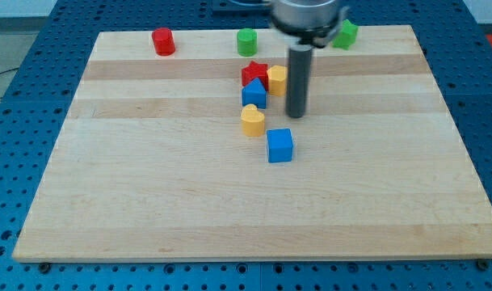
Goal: Place the yellow hexagon towards the bottom left of the blue cube
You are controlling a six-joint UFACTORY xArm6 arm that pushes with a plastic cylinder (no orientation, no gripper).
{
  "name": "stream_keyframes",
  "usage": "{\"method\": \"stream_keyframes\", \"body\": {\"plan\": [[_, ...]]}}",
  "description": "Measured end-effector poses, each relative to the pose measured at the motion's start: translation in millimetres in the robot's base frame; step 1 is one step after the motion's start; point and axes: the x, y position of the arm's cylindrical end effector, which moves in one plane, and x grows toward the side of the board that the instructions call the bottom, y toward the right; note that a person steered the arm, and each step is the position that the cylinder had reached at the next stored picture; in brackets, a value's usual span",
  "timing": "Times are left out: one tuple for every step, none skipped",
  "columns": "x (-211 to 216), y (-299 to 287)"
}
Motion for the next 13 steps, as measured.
{"method": "stream_keyframes", "body": {"plan": [[-32.2,-12.3],[-47.9,-12.3],[-71.4,-8.7],[-80.2,-25.2],[-84.1,-35.2],[-85.9,-52.2],[-85.9,-60.6],[-93.5,-60.9],[-93.8,-80.2],[-92.0,-89.3],[-58.6,-62.5],[-26.1,-31.2],[6.7,0.8]]}}
